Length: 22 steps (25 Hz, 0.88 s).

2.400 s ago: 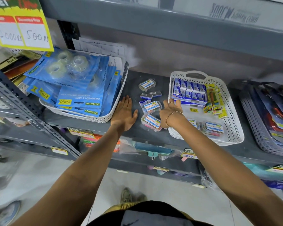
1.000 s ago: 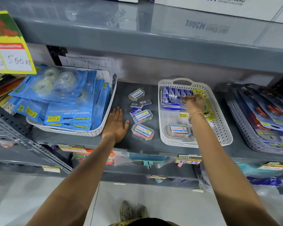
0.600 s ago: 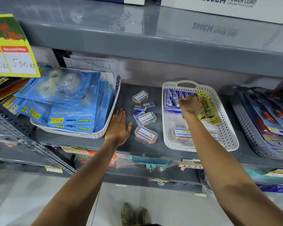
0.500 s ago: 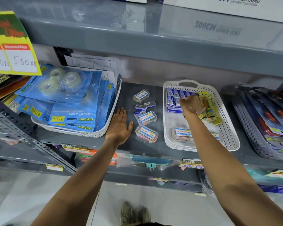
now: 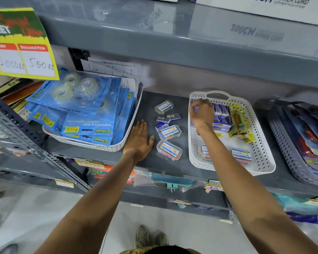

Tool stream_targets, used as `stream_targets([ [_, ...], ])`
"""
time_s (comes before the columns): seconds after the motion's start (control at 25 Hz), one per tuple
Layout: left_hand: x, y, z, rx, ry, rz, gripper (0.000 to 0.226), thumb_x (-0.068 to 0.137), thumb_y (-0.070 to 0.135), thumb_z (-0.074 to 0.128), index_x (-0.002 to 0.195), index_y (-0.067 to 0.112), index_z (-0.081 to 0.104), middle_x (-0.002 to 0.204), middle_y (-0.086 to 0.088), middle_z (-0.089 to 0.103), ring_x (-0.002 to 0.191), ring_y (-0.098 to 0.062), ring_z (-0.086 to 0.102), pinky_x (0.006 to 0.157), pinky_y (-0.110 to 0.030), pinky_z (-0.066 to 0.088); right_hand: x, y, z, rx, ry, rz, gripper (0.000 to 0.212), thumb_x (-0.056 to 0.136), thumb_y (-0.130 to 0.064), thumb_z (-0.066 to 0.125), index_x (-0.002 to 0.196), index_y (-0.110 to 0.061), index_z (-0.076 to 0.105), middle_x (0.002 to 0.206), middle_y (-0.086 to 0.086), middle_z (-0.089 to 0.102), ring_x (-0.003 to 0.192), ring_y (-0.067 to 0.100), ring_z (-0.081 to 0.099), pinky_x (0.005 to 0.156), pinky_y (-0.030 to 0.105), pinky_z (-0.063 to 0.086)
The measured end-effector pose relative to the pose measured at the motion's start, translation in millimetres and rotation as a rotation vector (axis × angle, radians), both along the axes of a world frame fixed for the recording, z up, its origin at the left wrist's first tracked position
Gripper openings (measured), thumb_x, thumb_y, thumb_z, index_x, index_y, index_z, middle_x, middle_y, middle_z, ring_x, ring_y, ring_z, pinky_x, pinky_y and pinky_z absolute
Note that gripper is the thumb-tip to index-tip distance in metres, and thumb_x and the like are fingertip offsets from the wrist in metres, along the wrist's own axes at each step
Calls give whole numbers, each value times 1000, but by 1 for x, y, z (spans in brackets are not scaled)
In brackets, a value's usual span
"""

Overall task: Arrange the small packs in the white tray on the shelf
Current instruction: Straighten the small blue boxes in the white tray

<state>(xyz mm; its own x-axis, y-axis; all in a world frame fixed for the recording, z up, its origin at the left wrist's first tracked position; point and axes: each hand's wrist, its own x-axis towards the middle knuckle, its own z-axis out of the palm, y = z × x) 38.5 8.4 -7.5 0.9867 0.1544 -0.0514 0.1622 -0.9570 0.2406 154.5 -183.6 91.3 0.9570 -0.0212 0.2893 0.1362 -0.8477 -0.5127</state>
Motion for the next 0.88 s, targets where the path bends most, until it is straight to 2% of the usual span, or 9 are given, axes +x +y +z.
stream_targets([
  [0.04,0,-1,1,8,-4,-1,70,98,51,19,152,11,-2,162,-5,-4,149,-19,-7,119,-33,-4,-5,14,0,8,39,128,27,87,-20,49,85,-5,71,90,17,73,87,29,67,68,26,48],
  [0.12,-1,-3,4,21,-7,-5,69,99,48,20,152,9,0,162,-6,-2,149,-20,-6,116,-30,-7,-12,37,-5,-7,181,290,15,89,-15,59,94,-6,71,98,14,74,92,28,68,77,29,53],
  [0.24,-1,-4,7,28,-9,6,70,99,48,21,152,8,0,162,-7,-1,149,-20,-5,115,-30,-8,-14,56,-19,-171,334,336,27,89,-17,62,114,-9,66,119,14,68,112,30,61,91,34,50],
  [0.32,-1,-3,6,23,-7,9,70,98,48,21,152,8,0,162,-6,-1,149,-20,-5,118,-31,-6,-12,58,-25,-244,369,349,32,88,-20,63,120,-13,63,124,12,65,115,30,59,90,34,50],
  [0.44,0,-4,6,21,-12,12,71,98,49,21,152,9,0,162,-6,-1,149,-20,-5,119,-32,-4,-9,57,-30,-232,380,367,31,88,-19,63,119,-16,63,123,9,66,115,28,59,90,35,50],
  [0.56,1,-4,6,19,-1,-8,69,99,46,21,152,6,0,162,-9,-2,149,-22,-5,118,-32,-6,-6,53,-27,-27,369,380,27,93,-14,54,118,-11,62,120,13,67,112,30,61,93,39,50],
  [0.68,6,-5,9,16,37,-19,69,99,40,24,150,2,-1,161,-14,-5,149,-25,-7,119,-34,-6,-8,39,-9,261,439,400,29,99,-15,40,116,-6,61,109,22,68,85,23,62,72,31,50],
  [0.76,9,-8,12,32,48,-17,68,99,37,24,149,-1,-2,160,-17,-6,149,-27,-7,119,-35,-5,-13,23,3,382,502,440,30,100,-16,37,117,-6,61,100,15,68,72,11,57,60,19,45],
  [0.88,9,-9,9,30,35,-25,68,99,36,24,149,-1,-2,160,-18,-5,148,-27,-7,121,-35,-4,-21,-3,5,519,523,415,31,101,-14,39,120,0,58,86,4,63,69,4,56,61,17,44],
])
